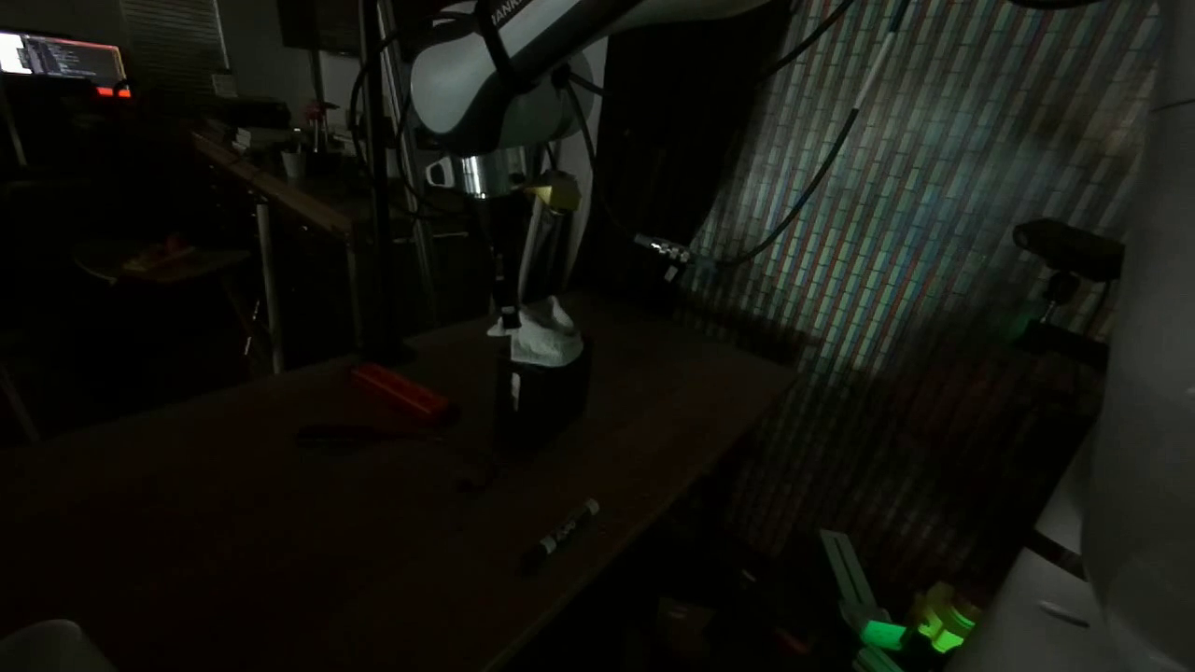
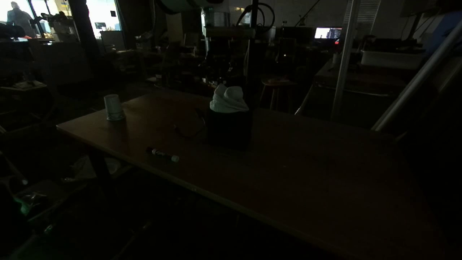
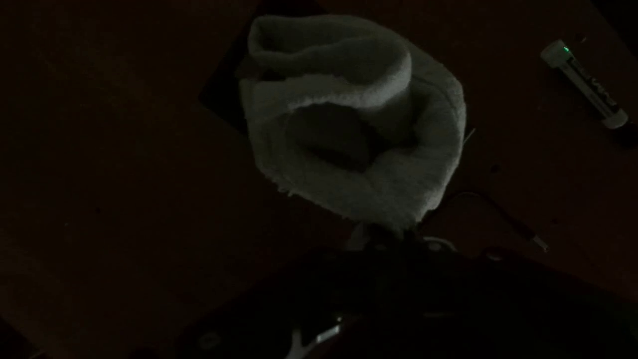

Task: Put the white towel in the black basket.

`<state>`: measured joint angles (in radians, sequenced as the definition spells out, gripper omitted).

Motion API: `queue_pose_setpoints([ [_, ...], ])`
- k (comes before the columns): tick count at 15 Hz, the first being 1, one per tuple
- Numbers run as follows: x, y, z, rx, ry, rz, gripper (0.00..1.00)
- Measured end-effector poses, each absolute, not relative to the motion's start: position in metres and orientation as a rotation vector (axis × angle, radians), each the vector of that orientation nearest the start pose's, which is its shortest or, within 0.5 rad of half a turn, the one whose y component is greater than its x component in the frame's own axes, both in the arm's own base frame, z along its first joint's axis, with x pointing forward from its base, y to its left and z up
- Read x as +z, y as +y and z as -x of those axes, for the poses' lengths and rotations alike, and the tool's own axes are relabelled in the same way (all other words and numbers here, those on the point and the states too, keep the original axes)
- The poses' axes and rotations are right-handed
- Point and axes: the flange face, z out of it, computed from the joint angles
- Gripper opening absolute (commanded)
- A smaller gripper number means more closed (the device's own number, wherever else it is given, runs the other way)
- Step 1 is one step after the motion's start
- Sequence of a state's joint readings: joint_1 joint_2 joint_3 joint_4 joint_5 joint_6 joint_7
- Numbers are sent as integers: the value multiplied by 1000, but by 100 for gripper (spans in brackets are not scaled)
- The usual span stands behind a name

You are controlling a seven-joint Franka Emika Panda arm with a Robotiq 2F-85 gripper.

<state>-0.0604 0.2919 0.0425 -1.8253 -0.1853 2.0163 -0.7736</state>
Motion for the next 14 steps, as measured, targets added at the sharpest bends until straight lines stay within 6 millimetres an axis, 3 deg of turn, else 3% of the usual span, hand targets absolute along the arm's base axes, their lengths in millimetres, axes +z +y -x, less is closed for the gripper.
queue_pose_setpoints([
  [9, 349, -56, -605, 285, -1151, 3021, 2],
  [14, 335, -56, -596, 319, -1097, 3024, 2],
])
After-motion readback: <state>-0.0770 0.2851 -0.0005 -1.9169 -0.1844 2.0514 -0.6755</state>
